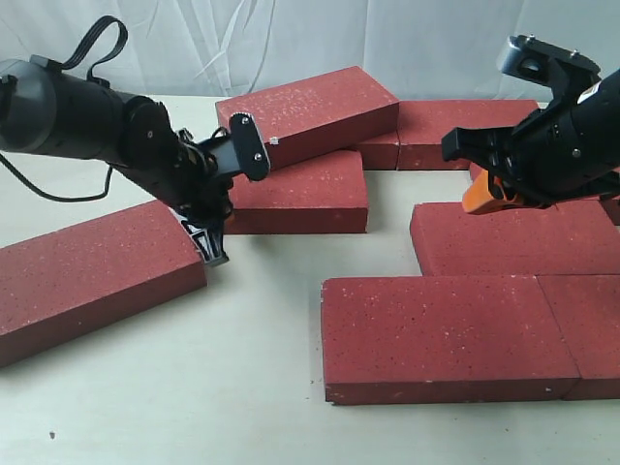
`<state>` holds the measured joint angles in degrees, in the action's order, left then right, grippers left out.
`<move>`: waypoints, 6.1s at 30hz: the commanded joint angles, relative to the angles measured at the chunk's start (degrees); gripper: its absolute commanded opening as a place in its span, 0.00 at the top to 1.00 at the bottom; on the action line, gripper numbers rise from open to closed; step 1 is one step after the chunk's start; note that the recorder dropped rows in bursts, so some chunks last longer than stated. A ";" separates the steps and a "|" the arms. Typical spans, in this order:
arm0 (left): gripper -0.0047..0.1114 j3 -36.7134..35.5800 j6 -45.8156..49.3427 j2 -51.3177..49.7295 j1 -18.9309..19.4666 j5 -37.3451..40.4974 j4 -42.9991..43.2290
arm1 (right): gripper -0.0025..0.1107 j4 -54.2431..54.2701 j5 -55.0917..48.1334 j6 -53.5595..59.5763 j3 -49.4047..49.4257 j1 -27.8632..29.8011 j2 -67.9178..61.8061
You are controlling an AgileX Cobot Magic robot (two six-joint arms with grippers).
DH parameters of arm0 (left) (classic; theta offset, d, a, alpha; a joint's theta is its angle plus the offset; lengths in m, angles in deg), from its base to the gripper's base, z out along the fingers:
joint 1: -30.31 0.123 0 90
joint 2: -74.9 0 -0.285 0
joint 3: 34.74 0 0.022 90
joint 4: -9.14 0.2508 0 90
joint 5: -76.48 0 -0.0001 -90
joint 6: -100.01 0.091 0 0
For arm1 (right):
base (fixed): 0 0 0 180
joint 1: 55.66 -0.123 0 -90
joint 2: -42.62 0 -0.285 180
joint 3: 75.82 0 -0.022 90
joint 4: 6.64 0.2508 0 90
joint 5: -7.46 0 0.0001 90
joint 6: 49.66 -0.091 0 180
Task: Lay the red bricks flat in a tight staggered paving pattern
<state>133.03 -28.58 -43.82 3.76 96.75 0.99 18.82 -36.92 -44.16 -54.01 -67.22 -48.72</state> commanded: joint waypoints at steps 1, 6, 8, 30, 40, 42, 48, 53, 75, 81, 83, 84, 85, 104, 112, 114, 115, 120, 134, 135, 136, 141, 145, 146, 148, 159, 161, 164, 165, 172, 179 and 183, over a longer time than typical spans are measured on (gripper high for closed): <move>0.96 0.20 -0.43 0.26 1.02 -1.58 -1.25 | 0.98 -0.43 0.41 0.39 0.30 0.08 0.61; 0.96 0.20 -0.43 0.26 1.02 -2.73 -6.04 | 0.98 -0.66 0.56 0.39 0.30 0.08 0.61; 0.96 0.20 -0.43 0.26 1.02 -2.73 -10.74 | 0.98 -0.67 0.68 0.39 0.30 0.08 0.61; 0.96 8.54 -4.46 -6.56 -1.79 9.65 -29.32 | 0.98 -0.56 2.14 0.39 0.30 0.08 0.61; 0.96 9.94 -4.34 -8.72 -1.79 5.88 -28.33 | 0.98 -0.56 2.14 0.39 0.30 0.08 0.61; 0.96 9.94 -4.34 -8.72 -1.79 5.46 -29.09 | 0.98 -0.56 2.14 0.39 0.30 0.08 0.61; 0.96 9.94 -4.34 -8.72 -1.79 3.21 -35.45 | 0.98 -0.56 2.14 0.39 0.30 0.08 0.61; 0.96 9.94 -4.34 -8.72 -1.79 1.42 -37.38 | 0.98 -0.56 2.14 0.39 0.30 0.08 0.61; 0.96 9.94 -4.34 -8.46 -1.68 8.15 -37.51 | 0.98 -0.45 1.92 0.39 0.30 0.08 0.61; 0.96 9.94 -4.34 -5.36 -1.29 12.18 -37.14 | 0.98 -0.67 1.92 0.39 0.30 0.08 0.61; 0.96 9.94 -4.34 -3.94 -0.81 13.79 -37.14 | 0.98 -0.67 2.06 0.39 0.30 0.08 0.61; 0.96 9.94 -4.34 -3.06 -0.35 14.64 -37.02 | 0.98 -0.67 2.14 0.39 0.30 0.08 0.61; 0.96 9.94 -4.45 -2.22 0.25 15.32 -37.02 | 0.98 -0.67 2.14 0.39 0.30 0.08 0.61; 0.96 9.94 -6.53 4.30 17.60 19.80 -37.23 | 0.98 2.69 2.67 0.39 0.30 0.08 -1.04; 0.96 9.94 -6.67 4.30 18.98 17.85 -36.35 | 0.98 3.49 2.77 1.91 0.30 0.08 -1.04; 0.96 9.94 -9.34 4.30 18.98 17.40 -35.92 | 0.98 3.49 2.89 1.91 0.30 0.08 -1.04; 0.96 9.94 -12.75 4.30 18.98 17.40 -35.46 | 0.98 3.61 3.02 1.91 0.30 0.08 -1.04; 0.96 9.94 -15.87 4.30 17.23 19.15 -35.40 | 0.98 3.63 4.25 1.91 0.30 0.08 -1.04; 0.96 10.85 -19.07 3.01 5.99 13.25 -37.95 | 0.98 3.82 4.36 1.91 0.30 0.08 -1.04; 0.96 11.63 -19.91 2.20 5.85 14.15 -37.95 | 0.98 3.82 4.36 1.91 0.30 0.08 -1.04; 0.96 12.76 -19.99 1.06 5.59 15.21 -37.85 | 0.98 3.82 4.36 1.91 0.30 0.08 -1.04; 0.96 18.32 -25.44 -4.07 5.23 17.40 -35.26 | 0.98 3.82 4.36 1.91 0.30 0.08 -1.04; 0.96 20.97 -25.83 -7.42 5.23 16.83 -32.97 | 0.98 3.82 4.36 1.91 0.30 0.08 -1.04; 0.96 21.40 -25.83 -8.09 5.23 16.47 -32.20 | 0.98 3.82 4.36 1.91 0.30 0.08 -1.04; 0.96 21.65 -25.83 -8.96 5.23 14.96 -31.44 | 0.98 3.82 4.36 1.91 0.30 0.08 -1.04; 0.96 21.75 -25.83 -9.75 5.34 2.99 -27.87 | 0.98 3.82 4.36 1.91 0.30 0.08 -1.04; 0.96 21.75 -25.83 -9.75 5.34 1.66 -26.08 | 0.98 3.82 4.36 1.91 0.30 0.08 -1.04; 0.96 21.75 -25.83 -9.75 5.34 -0.75 -24.08 | 0.98 3.82 4.36 1.91 0.30 0.08 -1.04; 0.96 21.75 -25.83 -9.75 5.34 -1.40 -23.63 | 0.98 3.82 4.36 1.91 0.30 0.08 -1.04; 0.96 21.75 -25.83 -10.01 5.34 -4.47 -22.19 | 0.98 3.82 4.36 1.91 0.30 0.08 -1.04; 0.96 21.75 -25.83 -8.77 5.83 -3.04 -21.80 | 0.98 3.82 4.36 1.91 0.30 0.08 -1.04; 0.96 21.75 -25.83 -3.80 5.97 2.42 -19.38 | 0.98 3.79 4.28 1.91 0.30 0.08 -1.04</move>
<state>154.54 -54.27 -50.18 9.59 96.43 -19.80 22.50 -33.14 -42.67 -54.01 -67.22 -49.88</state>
